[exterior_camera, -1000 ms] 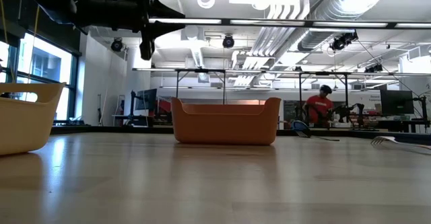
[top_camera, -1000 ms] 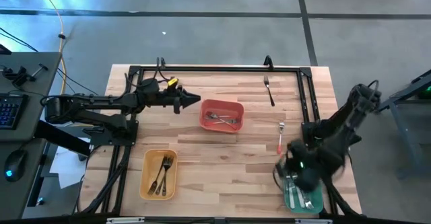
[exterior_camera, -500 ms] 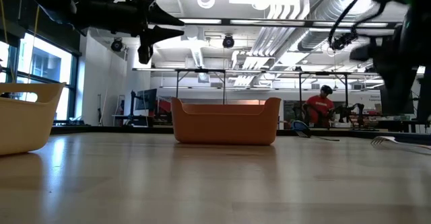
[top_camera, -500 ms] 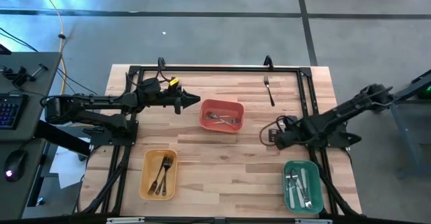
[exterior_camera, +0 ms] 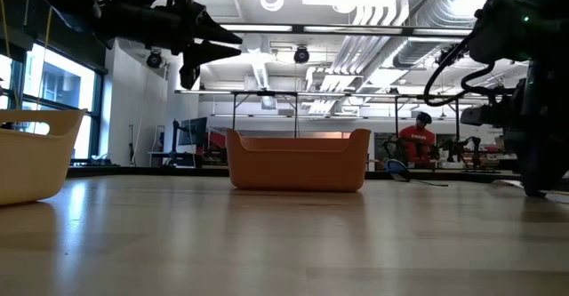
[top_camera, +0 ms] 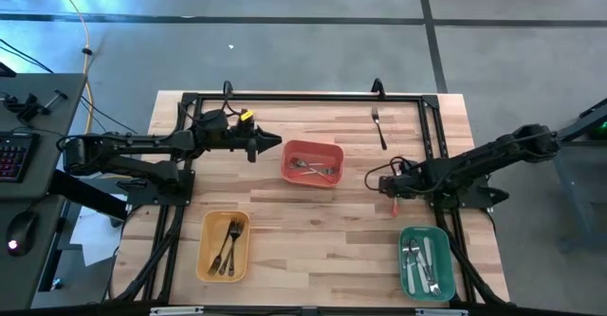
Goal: Sort silverware by color (type)
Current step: Put the orange fork into the orange bin
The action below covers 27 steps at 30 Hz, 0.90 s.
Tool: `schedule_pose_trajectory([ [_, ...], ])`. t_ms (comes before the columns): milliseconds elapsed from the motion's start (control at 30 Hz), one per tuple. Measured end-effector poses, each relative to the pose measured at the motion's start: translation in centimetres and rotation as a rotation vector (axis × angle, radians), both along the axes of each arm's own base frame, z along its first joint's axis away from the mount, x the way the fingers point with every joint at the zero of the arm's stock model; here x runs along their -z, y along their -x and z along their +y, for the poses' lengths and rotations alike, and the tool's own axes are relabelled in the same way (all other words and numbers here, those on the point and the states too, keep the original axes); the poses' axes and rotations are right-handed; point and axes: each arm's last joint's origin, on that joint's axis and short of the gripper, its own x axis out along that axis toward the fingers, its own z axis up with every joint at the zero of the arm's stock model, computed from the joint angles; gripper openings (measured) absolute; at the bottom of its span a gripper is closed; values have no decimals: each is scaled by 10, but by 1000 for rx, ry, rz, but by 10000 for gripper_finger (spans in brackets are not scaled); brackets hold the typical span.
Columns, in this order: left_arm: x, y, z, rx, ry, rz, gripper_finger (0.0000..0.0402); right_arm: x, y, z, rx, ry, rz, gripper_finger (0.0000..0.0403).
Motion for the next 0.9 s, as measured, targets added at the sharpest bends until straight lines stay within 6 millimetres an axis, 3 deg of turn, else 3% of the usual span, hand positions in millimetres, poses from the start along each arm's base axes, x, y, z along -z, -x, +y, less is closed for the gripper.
schedule_pose_trajectory([
  [200,6,2,-1,1,-42,32,76,-10,-10,-3,-136,21,-30,7],
  [367,18,9,-3,-3,-35,48,61,-35,-29,-4,-276,99,-101,2],
  [533,19,18,-7,-4,-60,-8,28,-76,-50,-10,-396,222,-175,1],
  [733,23,32,-11,-43,-72,-33,2,-130,-95,-29,-645,401,-222,0],
  [900,27,39,-12,-72,-75,-37,1,-142,-146,-51,-904,484,-140,0],
])
